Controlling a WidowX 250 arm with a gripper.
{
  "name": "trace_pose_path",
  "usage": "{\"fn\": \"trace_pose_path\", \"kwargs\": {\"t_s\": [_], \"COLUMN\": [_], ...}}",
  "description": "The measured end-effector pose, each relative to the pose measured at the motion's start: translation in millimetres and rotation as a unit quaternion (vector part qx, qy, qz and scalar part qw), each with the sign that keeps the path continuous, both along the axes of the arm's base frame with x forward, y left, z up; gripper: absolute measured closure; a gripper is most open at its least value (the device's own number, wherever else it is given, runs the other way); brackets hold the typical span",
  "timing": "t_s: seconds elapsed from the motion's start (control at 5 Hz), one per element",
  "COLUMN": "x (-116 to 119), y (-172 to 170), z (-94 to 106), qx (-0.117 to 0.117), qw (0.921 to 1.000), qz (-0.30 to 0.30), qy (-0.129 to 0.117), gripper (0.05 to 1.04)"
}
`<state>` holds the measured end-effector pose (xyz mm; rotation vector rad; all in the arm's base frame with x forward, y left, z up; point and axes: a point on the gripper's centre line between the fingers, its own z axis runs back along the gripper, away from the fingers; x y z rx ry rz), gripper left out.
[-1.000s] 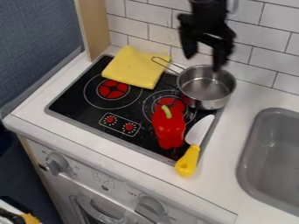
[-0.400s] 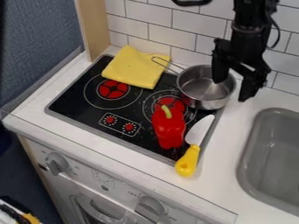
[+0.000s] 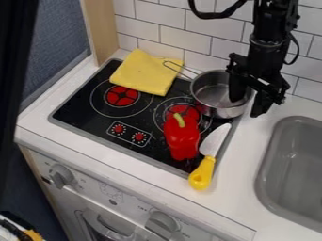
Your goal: Move the silver pan to the bottom left corner of the burner
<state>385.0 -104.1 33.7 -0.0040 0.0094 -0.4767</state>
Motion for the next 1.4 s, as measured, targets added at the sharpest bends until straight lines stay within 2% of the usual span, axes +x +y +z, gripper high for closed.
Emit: {"fn": "trace_pose_path", "kwargs": {"t_s": [0.2,0.4,0.6,0.8,1.0,1.2,1.4], "x": [0.4,-2.1,-0.9,-1.1,1.1,4.7,3.9], "y": [1.0,3.6,2.9,3.4,6.1,5.4,4.9], "z": [0.3,0.1,3.9,2.7,11.1,67.3,106.4], "qx": [0.003,0.011,0.013,0.015,0.017,-0.004,-0.017], "qw": [1.0000,0.9998,0.9998,0.9998,0.9996,0.9936,0.9865], "qz": [0.007,0.012,0.013,0.005,-0.013,-0.025,-0.031], "qy": [-0.001,0.006,0.008,0.012,-0.021,-0.110,-0.160], "gripper": [0.715,0.928,1.014,1.020,1.020,1.026,1.031]}}
